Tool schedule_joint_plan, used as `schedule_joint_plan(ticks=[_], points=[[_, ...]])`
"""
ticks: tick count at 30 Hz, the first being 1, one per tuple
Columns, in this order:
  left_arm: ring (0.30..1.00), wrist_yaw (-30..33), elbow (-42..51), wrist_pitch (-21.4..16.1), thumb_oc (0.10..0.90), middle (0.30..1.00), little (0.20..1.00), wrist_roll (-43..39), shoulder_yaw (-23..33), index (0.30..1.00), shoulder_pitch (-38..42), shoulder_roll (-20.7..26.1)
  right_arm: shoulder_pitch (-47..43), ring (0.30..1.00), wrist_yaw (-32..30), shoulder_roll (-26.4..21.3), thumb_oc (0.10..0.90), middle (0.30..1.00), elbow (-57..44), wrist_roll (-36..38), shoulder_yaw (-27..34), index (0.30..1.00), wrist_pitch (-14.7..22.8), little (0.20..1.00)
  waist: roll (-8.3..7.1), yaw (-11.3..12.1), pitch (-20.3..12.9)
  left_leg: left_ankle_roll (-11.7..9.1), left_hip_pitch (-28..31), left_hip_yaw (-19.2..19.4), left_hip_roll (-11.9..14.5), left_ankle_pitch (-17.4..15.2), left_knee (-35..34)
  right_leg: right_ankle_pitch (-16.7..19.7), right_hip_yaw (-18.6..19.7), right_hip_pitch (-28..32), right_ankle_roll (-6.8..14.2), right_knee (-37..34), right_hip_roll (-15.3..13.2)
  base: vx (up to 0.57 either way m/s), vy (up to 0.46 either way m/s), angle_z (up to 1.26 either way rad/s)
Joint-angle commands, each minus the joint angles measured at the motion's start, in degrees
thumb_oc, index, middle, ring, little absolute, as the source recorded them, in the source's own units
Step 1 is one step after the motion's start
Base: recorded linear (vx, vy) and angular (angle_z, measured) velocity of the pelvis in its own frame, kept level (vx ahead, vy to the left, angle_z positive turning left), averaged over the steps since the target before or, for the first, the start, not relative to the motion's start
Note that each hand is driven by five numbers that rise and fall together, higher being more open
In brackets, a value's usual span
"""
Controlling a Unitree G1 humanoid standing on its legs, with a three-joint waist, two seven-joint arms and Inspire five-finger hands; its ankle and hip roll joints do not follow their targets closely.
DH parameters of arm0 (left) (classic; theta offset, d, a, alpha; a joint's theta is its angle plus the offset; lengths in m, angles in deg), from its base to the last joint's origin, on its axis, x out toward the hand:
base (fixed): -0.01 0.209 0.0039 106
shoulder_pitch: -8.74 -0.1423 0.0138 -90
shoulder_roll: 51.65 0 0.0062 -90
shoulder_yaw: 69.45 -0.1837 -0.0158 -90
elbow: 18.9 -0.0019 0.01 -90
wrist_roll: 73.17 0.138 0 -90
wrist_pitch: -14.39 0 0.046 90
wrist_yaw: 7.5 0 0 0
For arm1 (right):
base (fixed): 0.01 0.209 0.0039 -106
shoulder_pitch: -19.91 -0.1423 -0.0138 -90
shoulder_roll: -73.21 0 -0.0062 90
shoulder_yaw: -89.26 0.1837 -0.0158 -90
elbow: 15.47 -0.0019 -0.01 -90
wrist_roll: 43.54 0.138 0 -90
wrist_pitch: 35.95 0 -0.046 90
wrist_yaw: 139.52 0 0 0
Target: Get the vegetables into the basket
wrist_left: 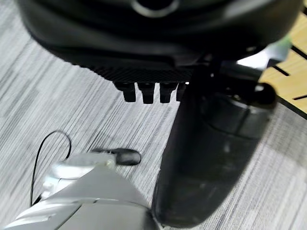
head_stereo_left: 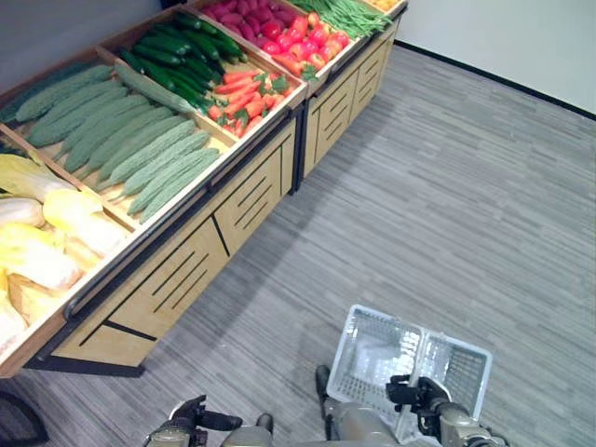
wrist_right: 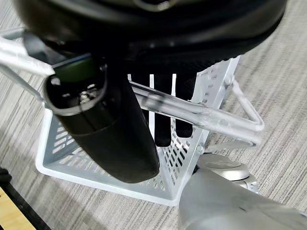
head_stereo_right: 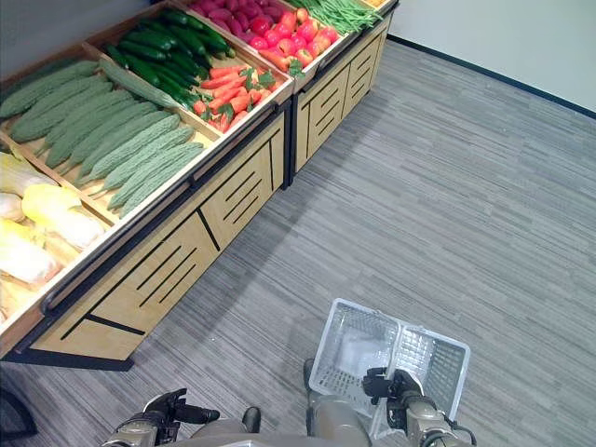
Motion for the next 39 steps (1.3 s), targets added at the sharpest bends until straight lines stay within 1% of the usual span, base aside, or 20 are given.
schedule_joint_plan(ticks=[1, 2, 4, 5, 6, 8, 10, 12, 13, 14, 15, 17, 19, 21, 24, 27, 36, 37, 38, 39], points=[[1.000, 0.4, 0.7, -0.5, 0.900, 1.000, 1.000, -2.3, 0.7, 1.000, 2.5, 0.3, 3.9, 0.300, 0.1, -3.9, 0.400, 0.300, 1.9, -3.9, -3.3, 0.300, -0.7, 0.300, 0.17, -2.0, 0.9, -0.4, -4.3, 1.6, -2.8, -0.1, 1.4, -7.7, 0.4, 0.8, 1.9, 3.8, -1.5, 0.08, -0.359, 1.85], [1.000, 0.1, 1.8, -0.4, 0.900, 1.000, 1.000, -1.7, -1.1, 1.000, 4.0, -0.2, 4.0, 0.300, 0.4, -4.6, 0.400, 0.300, 2.1, -5.0, -3.2, 0.300, -0.8, 0.300, 0.48, -4.0, 1.5, -0.4, -6.7, 10.7, -1.6, -0.1, 3.5, -8.0, -5.6, 3.4, 1.7, 2.3, -4.3, 0.04, -0.124, 1.84], [1.000, 0.1, 2.8, -0.2, 0.900, 1.000, 1.000, -1.1, -2.2, 1.000, 5.1, -0.2, 3.8, 0.300, 0.4, -5.2, 0.400, 0.300, 1.2, -4.9, -2.6, 0.300, -0.7, 0.300, 1.17, -6.3, 1.9, -0.5, -6.2, 24.2, 1.0, 0.4, 2.1, -8.8, -9.8, 4.4, 2.2, 3.1, -5.9, 0.00, 0.029, 2.13], [1.000, -0.2, 3.4, 0.0, 0.900, 1.000, 1.000, -0.8, -2.7, 1.000, 5.5, -0.5, 4.0, 0.300, 0.6, -5.1, 0.400, 0.300, 1.0, -4.7, -2.2, 0.300, -0.8, 0.300, 1.72, -7.6, 1.5, -1.0, -5.1, 29.9, 2.1, 0.5, 0.3, -9.4, -11.7, 4.8, 2.7, 3.3, -6.3, 0.02, 0.132, 2.99], [1.000, -0.6, 3.5, 0.2, 0.900, 1.000, 1.000, -0.4, -2.8, 1.000, 5.5, -0.8, 4.4, 0.300, 0.7, -5.0, 0.400, 0.300, 1.0, -4.7, -1.9, 0.300, -1.0, 0.300, 2.38, -8.5, 1.0, -1.1, -3.7, 32.6, 2.1, 0.6, -2.1, -10.0, -13.1, 5.1, 3.1, 3.4, -6.5, 0.08, 0.255, 2.58], [1.000, -1.3, 2.9, 0.3, 0.900, 1.000, 1.000, 1.3, -3.1, 1.000, 4.8, -1.2, 4.3, 0.300, 0.7, -4.4, 0.400, 0.300, 1.0, -5.0, -1.8, 0.300, -1.4, 0.300, 2.88, -8.7, -0.4, -0.3, -3.4, 29.8, 0.6, 0.1, -3.0, -10.2, -13.7, 5.4, 3.5, 3.9, -7.1, 0.12, 0.340, 0.46], [1.000, -2.0, 3.2, 0.1, 0.900, 1.000, 1.000, 2.9, -3.6, 1.000, 3.9, -1.4, 4.2, 0.300, 1.2, -3.7, 0.400, 0.300, 1.4, -6.4, -2.2, 0.300, -1.7, 0.300, 1.93, -7.5, -0.7, 1.2, -3.6, 29.9, -0.4, -2.8, 0.7, -9.5, -13.1, 6.7, 4.6, 4.4, -8.9, 0.15, 0.434, -0.13], [1.000, -2.0, 3.7, 0.2, 0.900, 1.000, 1.000, 2.4, -3.3, 1.000, 3.5, -1.2, 3.9, 0.300, 1.0, -3.4, 0.400, 0.300, 1.2, -7.0, -2.7, 0.300, -1.7, 0.300, 1.54, -6.5, -0.5, 2.3, -3.1, 29.7, -0.9, -4.1, 1.2, -9.8, -12.4, 6.6, 5.0, 6.4, -9.4, 0.09, 0.295, -0.29], [1.000, -1.9, 4.0, 0.2, 0.900, 1.000, 1.000, 2.2, -3.2, 1.000, 3.5, -1.1, 3.6, 0.300, 1.0, -3.4, 0.400, 0.300, 0.9, -7.2, -2.9, 0.300, -1.7, 0.300, 1.43, -6.0, -0.1, 3.0, -3.0, 29.4, -1.3, -4.8, 1.8, -9.8, -11.8, 5.7, 5.3, 9.6, -9.8, 0.04, 0.183, -0.33], [1.000, -1.9, 4.0, 0.2, 0.900, 1.000, 1.000, 2.2, -3.2, 1.000, 3.5, -1.1, 3.6, 0.300, 1.0, -3.4, 0.400, 0.300, 0.9, -7.2, -2.9, 0.300, -1.7, 0.300, 1.42, -6.0, -0.1, 3.0, -3.0, 29.4, -1.3, -4.8, 1.8, -9.8, -11.8, 5.7, 5.3, 9.6, -9.8, 0.04, 0.274, -0.20], [1.000, -2.0, 4.5, 0.2, 0.900, 1.000, 1.000, 1.8, -3.0, 1.000, 3.6, -0.5, 3.4, 0.300, 1.2, -2.7, 0.400, 0.300, 0.2, -6.9, -3.3, 0.300, -1.7, 0.300, 1.01, -5.6, 1.1, 4.3, -2.4, 28.0, -2.1, -5.7, 2.5, -8.0, -9.7, 2.4, 5.9, 18.4, -10.2, 0.02, 0.177, 0.00], [1.000, -1.9, 4.7, 0.2, 0.900, 1.000, 1.000, 1.8, -3.2, 1.000, 3.7, -0.3, 3.3, 0.300, 1.2, -2.7, 0.400, 0.300, 0.3, -6.8, -3.4, 0.300, -1.7, 0.300, 1.08, -5.6, 1.3, 4.4, -2.0, 27.5, -2.3, -5.6, 2.2, -7.3, -8.2, 1.3, 6.1, 19.6, -9.6, 0.01, 0.136, 0.21], [1.000, -2.0, 4.8, -0.1, 0.900, 1.000, 1.000, 2.0, -3.3, 1.000, 3.7, 0.1, 3.1, 0.300, 1.6, -2.7, 0.400, 0.300, 0.2, -6.7, -3.8, 0.300, -1.6, 0.300, 1.57, -5.3, 0.9, 4.3, -1.7, 27.4, -2.4, -4.1, 0.3, -6.1, -4.2, -0.5, 5.5, 16.2, -7.2, -0.01, 0.049, 0.16], [1.000, -1.9, 4.6, -0.3, 0.900, 1.000, 1.000, 2.2, -3.3, 1.000, 4.2, 0.4, 2.7, 0.300, 1.7, -2.6, 0.400, 0.300, 0.5, -6.6, -4.0, 0.300, -1.6, 0.300, 2.01, -5.2, 0.7, 3.8, -1.4, 26.3, -2.4, -3.0, -1.1, -4.1, -1.4, -0.8, 5.8, 7.9, -6.1, 0.00, -0.007, 0.05], [1.000, -1.5, 4.5, -0.7, 0.900, 1.000, 1.000, 2.3, -3.7, 1.000, 4.9, 0.8, 2.9, 0.300, 1.8, -2.4, 0.400, 0.300, 0.8, -6.8, -4.4, 0.300, -1.5, 0.300, 1.57, -5.3, 1.0, 3.5, -0.7, 25.1, -2.6, -2.2, -1.9, -2.2, 1.9, -1.7, 6.6, 3.5, -5.2, 0.01, -0.070, 0.08], [1.000, -1.6, 4.4, -0.7, 0.900, 1.000, 1.000, 2.4, -3.5, 1.000, 5.1, 1.0, 2.9, 0.300, 2.0, -2.1, 0.400, 0.300, 0.7, -7.6, -5.0, 0.300, -1.5, 0.300, 0.97, -5.0, 0.1, 2.8, 0.5, 24.3, -2.4, -1.7, -3.2, -3.5, 0.8, 1.3, 6.0, 1.6, -5.6, 0.07, -0.159, 0.55], [1.000, -0.7, 5.6, -1.0, 0.900, 1.000, 1.000, 1.3, -4.0, 1.000, 5.6, 0.6, 2.4, 0.300, 1.4, -3.3, 0.400, 0.300, 1.3, -7.5, -4.7, 0.300, -1.3, 0.300, 1.78, -5.1, -1.9, 0.3, 1.4, 19.8, -0.5, 1.4, -6.8, -6.2, -1.7, 4.8, 3.8, 0.3, -4.4, 0.06, -0.174, 0.35], [1.000, -0.4, 6.9, -1.2, 0.900, 1.000, 1.000, 1.0, -4.6, 1.000, 5.8, 0.5, 2.3, 0.300, 1.3, -3.6, 0.400, 0.300, 1.4, -7.7, -4.8, 0.300, -1.2, 0.300, 2.11, -5.0, -2.0, 0.0, 1.4, 18.8, -0.4, 1.7, -6.9, -6.5, -2.7, 5.4, 3.3, 0.1, -4.4, 0.08, -0.244, 0.53], [1.000, 0.4, 14.9, -2.4, 0.900, 1.000, 1.000, -0.6, -5.5, 1.000, 5.6, 1.1, 2.3, 0.300, 0.9, -4.4, 0.400, 0.300, 0.9, -7.7, -4.6, 0.300, -0.8, 0.300, 2.60, -4.6, -1.9, -0.4, 0.9, 17.5, -0.2, 2.0, -6.6, -6.2, -4.2, 6.6, 3.0, -2.1, -4.7, 0.08, -0.229, 0.48], [1.000, 0.6, 17.9, -2.7, 0.900, 1.000, 1.000, -1.2, -5.6, 1.000, 5.1, 1.6, 2.4, 0.300, 0.8, -4.6, 0.400, 0.300, 0.5, -7.7, -4.4, 0.300, -0.7, 0.300, 2.76, -4.4, -1.9, -0.5, 0.8, 17.2, -0.3, 2.1, -6.5, -6.0, -4.8, 7.2, 3.0, -2.9, -4.8, 0.07, -0.191, 0.62]])
